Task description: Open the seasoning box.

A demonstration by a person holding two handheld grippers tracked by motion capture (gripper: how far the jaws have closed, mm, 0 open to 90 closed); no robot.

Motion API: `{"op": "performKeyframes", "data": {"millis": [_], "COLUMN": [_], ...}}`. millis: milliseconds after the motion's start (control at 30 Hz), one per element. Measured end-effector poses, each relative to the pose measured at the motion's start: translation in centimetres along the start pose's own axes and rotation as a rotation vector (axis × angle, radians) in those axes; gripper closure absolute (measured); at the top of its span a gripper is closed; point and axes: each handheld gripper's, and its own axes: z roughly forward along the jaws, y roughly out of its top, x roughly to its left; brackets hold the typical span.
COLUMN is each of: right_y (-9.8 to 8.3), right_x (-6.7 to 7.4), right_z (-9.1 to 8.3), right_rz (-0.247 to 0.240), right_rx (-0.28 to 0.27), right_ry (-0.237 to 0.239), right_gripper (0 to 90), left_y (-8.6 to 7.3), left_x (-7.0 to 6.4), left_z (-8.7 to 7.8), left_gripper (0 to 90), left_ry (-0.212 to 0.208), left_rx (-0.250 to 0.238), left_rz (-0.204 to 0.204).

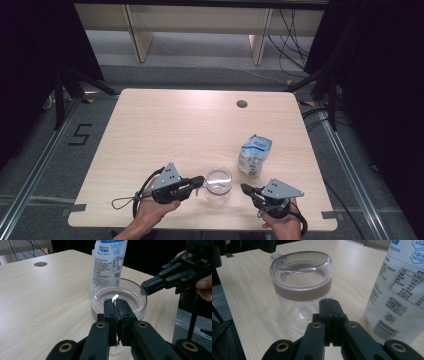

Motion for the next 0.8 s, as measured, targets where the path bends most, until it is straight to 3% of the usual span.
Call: {"op": "performKeyframes", "data": {"millis": [133, 167, 233, 333, 467, 500, 533, 567, 667, 767, 800], "right_y": [-0.08, -0.08, -0.03, -0.02, -0.06, -0.08, -0.05, -0.04, -0.01, 0.01, 0.02], "right_x": [-0.08, -0.03, -0.01, -0.16, 0.03, 0.14, 0.06, 0.08, 0.12, 0.25, 0.26], "right_z": [0.06, 0.00, 0.06, 0.10, 0.18, 0.26, 0.23, 0.19, 0.27, 0.19, 0.19], "right_rz": [-0.011, -0.006, -0.008, -0.027, -0.026, -0.009, -0.022, -0.033, -0.011, -0.009, -0.010], "right_rx": [-0.006, 0.007, 0.014, 0.005, 0.005, 0.009, 0.011, 0.000, 0.014, 0.015, 0.015], "right_ry": [-0.019, -0.015, 0.003, -0.017, -0.010, 0.011, 0.022, -0.007, 0.035, 0.012, 0.010], "right_gripper": [90.0, 90.0, 90.0, 89.9, 89.9, 89.9, 89.9, 89.9, 89.9, 90.0, 90.0], "left_y": [-0.11, -0.27, -0.26, -0.29, -0.34, -0.36, -0.37, -0.37, -0.43, -0.48, -0.47], "left_x": [0.07, 0.06, 0.14, 0.11, 0.17, 0.17, 0.16, 0.19, 0.19, 0.06, 0.13], "left_z": [-0.06, 0.06, 0.00, -0.12, -0.15, -0.15, -0.14, -0.14, -0.07, -0.10, -0.11], "left_gripper": [86.7, 86.7, 86.8, 86.9, 87.0, 87.1, 87.1, 87.1, 87.3, 87.5, 87.5], "left_ry": [0.022, 0.013, 0.012, 0.023, 0.025, 0.025, 0.021, 0.020, 0.017, 0.026, 0.025], "left_rx": [0.017, 0.010, 0.010, 0.013, 0.010, 0.009, 0.008, 0.006, -0.003, 0.000, 0.000], "left_rz": [0.003, -0.014, 0.004, 0.006, 0.007, 0.008, 0.008, 0.013, 0.007, -0.012, 0.001]}}
